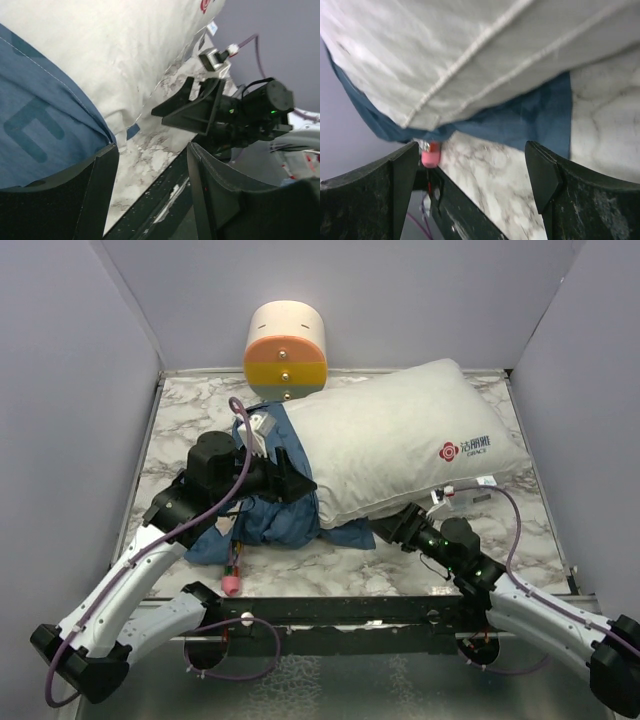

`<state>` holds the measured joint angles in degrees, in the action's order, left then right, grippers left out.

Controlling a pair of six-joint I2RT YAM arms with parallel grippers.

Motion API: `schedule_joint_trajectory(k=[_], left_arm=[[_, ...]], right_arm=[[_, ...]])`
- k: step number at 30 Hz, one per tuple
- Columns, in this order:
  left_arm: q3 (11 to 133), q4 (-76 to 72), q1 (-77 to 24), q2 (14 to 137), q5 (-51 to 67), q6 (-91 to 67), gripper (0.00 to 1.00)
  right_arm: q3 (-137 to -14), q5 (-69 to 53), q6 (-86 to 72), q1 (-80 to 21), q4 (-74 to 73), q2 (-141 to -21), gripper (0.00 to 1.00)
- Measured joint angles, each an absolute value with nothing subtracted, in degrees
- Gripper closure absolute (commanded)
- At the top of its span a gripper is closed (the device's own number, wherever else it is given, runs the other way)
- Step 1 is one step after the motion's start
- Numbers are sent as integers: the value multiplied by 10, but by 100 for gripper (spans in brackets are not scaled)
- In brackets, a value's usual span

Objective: Put the pillow into the pillowcase
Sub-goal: Stuff the pillow into the pillowcase.

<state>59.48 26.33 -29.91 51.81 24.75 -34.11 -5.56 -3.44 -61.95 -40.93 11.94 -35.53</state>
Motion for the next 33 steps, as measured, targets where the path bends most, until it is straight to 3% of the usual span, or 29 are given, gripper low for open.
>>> schedule_joint_trajectory(k=[6,10,12,14,16,20,29,33], left_arm=[[566,279,-402,500,154,-268,37],[523,269,-424,442,128,-173,33],[510,259,-424,419,122,-126,32],[507,249,-424,411,120,-85,32],[507,237,-425,409,120,-53,32],[506,224,-425,417,108,-15,32],[507,200,-425,451,47,-147,33],[574,232,-425,510,46,-227,35]], right_arm=[[-57,19,-642,-409,277,-476,14],[-57,50,-671,-409,357,-582,22],[-65,60,-678,-409,369,-610,36],[-88,65,-675,-409,367,-619,60],[-128,67,-662,-409,358,-618,77],[-205,83,-622,-409,330,-615,94],[-357,92,-548,-409,323,-623,96],[-400,90,-509,-409,317,-661,87]])
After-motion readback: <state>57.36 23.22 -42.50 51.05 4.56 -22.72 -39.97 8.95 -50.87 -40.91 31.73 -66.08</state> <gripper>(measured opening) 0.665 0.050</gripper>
